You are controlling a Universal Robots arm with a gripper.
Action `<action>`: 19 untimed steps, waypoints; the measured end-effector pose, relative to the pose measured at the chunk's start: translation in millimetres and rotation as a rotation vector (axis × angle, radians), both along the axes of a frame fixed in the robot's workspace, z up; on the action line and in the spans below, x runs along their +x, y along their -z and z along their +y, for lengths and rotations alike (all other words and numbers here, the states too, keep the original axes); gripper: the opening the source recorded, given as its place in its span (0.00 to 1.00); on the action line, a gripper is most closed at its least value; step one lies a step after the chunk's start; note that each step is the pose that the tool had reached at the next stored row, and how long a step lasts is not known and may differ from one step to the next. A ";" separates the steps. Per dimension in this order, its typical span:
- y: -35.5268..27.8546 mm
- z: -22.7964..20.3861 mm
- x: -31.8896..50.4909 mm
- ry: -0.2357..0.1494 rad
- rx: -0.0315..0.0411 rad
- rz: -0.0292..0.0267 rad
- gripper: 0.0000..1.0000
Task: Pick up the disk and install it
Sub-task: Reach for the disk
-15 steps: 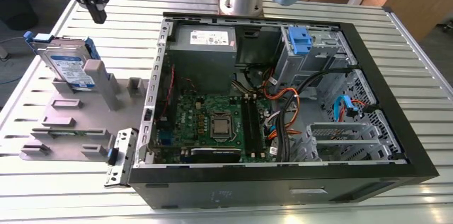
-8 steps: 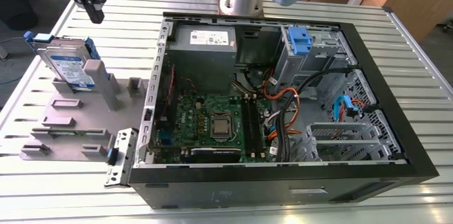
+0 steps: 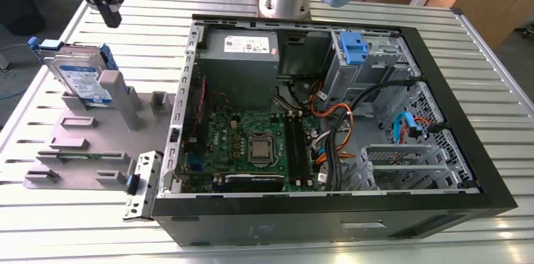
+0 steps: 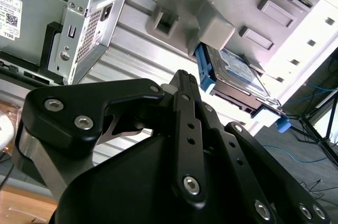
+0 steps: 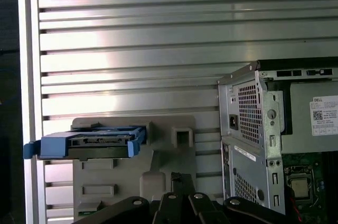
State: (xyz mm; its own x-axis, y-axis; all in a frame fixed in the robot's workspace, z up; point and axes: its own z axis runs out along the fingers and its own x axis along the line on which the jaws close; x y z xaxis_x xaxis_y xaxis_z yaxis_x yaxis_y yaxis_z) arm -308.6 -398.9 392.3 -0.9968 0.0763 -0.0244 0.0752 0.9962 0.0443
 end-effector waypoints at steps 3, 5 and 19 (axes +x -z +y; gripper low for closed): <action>0.3 0.0 -2.5 0.000 0.0000 0.0000 0.11; 0.9 0.0 -4.8 0.000 0.0000 -0.0001 0.11; 9.6 0.0 -30.6 0.000 0.0000 0.0000 0.11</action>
